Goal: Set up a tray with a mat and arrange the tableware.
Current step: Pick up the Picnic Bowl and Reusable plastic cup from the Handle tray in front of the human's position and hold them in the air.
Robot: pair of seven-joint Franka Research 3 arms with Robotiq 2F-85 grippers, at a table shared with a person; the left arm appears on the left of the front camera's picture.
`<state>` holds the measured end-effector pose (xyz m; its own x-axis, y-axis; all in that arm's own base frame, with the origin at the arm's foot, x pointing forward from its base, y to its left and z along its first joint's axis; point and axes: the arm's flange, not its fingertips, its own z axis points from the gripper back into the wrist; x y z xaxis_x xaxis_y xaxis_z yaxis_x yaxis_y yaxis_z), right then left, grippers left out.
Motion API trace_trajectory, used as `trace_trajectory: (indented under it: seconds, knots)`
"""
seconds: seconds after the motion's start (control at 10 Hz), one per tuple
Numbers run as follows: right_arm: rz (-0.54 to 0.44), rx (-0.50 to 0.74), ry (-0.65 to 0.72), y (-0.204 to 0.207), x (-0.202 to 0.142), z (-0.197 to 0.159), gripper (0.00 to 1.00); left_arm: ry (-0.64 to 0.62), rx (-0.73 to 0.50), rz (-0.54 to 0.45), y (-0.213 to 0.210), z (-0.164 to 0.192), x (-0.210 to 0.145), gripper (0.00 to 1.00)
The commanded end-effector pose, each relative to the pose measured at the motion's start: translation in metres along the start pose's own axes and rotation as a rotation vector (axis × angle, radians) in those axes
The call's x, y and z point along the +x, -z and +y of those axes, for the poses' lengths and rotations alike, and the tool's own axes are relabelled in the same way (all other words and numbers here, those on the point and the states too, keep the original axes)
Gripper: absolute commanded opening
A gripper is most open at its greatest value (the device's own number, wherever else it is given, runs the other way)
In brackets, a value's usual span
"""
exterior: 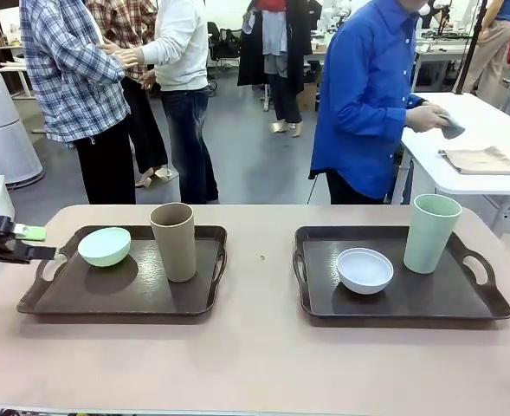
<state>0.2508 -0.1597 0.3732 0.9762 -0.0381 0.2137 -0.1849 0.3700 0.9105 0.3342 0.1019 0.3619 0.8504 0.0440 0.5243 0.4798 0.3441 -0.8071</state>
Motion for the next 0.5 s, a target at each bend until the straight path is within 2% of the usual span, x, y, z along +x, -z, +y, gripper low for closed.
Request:
trace_trajectory:
  seconds: [0.0,0.3,0.4]
  knots:
    - [-0.008,0.009,-0.044,0.018,-0.012,0.014,1.00,0.030,0.048,-0.023,0.000,-0.044,-0.046,1.00]
    - [0.002,-0.001,-0.064,0.021,-0.009,0.016,1.00,0.033,0.080,-0.016,-0.001,-0.046,-0.049,1.00]
    - [0.006,-0.007,-0.025,0.003,0.005,0.011,1.00,0.045,0.060,-0.040,-0.033,-0.018,0.001,1.00]
